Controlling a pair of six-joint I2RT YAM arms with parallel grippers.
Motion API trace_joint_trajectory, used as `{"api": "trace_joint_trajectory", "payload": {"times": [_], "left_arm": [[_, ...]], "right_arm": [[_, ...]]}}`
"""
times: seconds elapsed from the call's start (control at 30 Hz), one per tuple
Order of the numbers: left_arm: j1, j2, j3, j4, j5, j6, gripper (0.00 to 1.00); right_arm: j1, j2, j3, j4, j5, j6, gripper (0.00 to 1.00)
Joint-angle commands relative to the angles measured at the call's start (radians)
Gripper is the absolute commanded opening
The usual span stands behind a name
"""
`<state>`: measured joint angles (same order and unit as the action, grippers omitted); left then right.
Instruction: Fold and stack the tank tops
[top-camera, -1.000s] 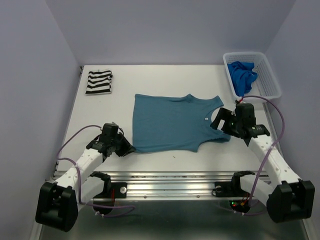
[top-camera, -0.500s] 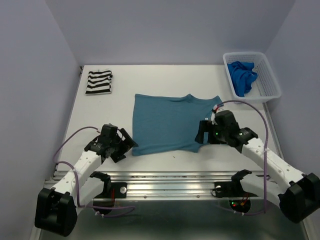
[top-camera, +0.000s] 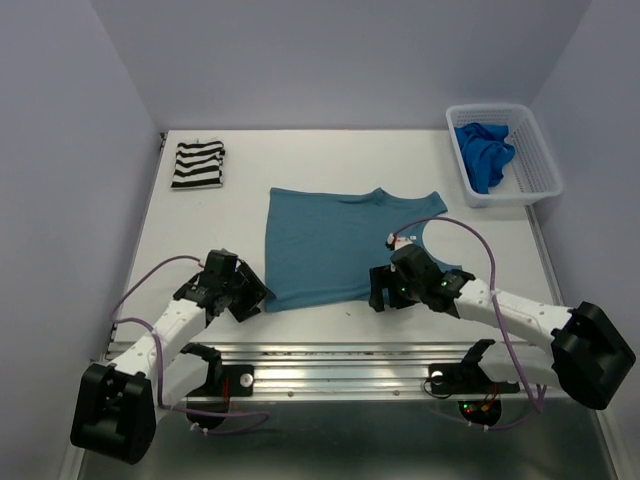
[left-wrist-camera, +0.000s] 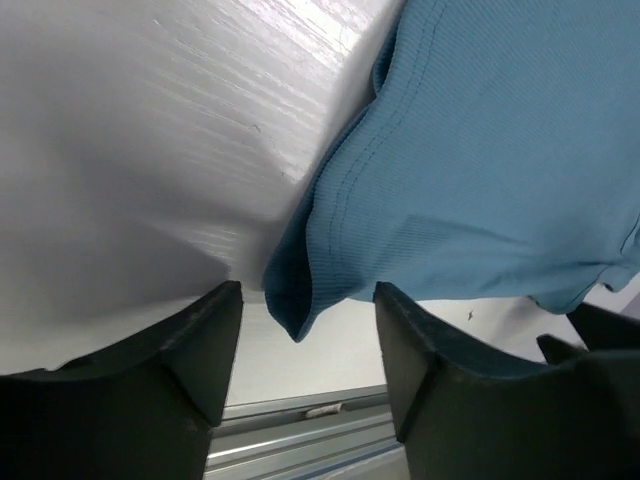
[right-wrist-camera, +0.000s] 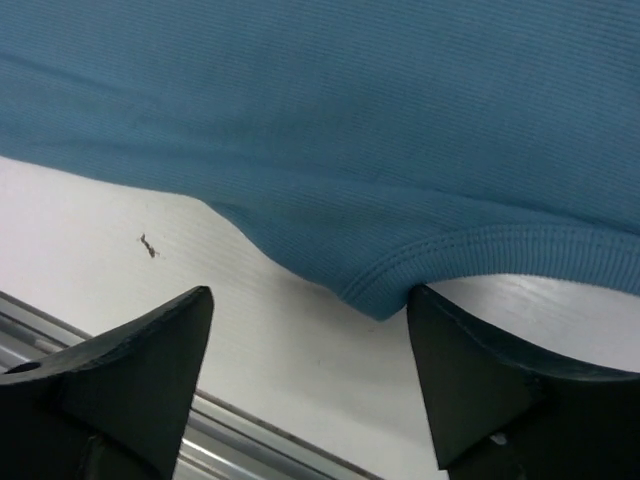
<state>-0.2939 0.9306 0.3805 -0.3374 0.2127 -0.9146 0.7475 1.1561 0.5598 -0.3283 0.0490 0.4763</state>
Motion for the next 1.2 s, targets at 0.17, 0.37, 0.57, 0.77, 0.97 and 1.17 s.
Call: {"api": "trace_joint_trajectory", "payload": {"times": [0.17, 0.37, 0.57, 0.77, 0.97, 1.17], "left_arm": [[-0.008, -0.003, -0.083, 0.084, 0.082, -0.021, 0.28], [-0.016, -0.010, -0.084, 0.087, 0.083, -0.029, 0.00], [-0.017, -0.070, -0.086, 0.043, 0.065, -0.035, 0.00], [-0.017, -0.101, -0.077, 0.011, 0.065, -0.027, 0.00], [-0.017, -0.099, -0.069, 0.001, 0.065, -0.017, 0.00], [-0.017, -0.093, -0.031, 0.003, 0.097, -0.009, 0.00]], "right_arm": [[0.006, 0.050, -0.018, 0.106, 0.028, 0.031, 0.45], [0.006, -0.007, -0.037, -0.007, 0.031, 0.047, 0.30], [0.006, -0.018, 0.003, -0.205, 0.117, 0.137, 0.03], [0.006, -0.070, 0.035, -0.225, 0.048, 0.166, 0.01], [0.006, -0.038, 0.049, -0.318, 0.034, 0.197, 0.01], [0.006, 0.011, 0.097, -0.321, 0.112, 0.193, 0.01]]}}
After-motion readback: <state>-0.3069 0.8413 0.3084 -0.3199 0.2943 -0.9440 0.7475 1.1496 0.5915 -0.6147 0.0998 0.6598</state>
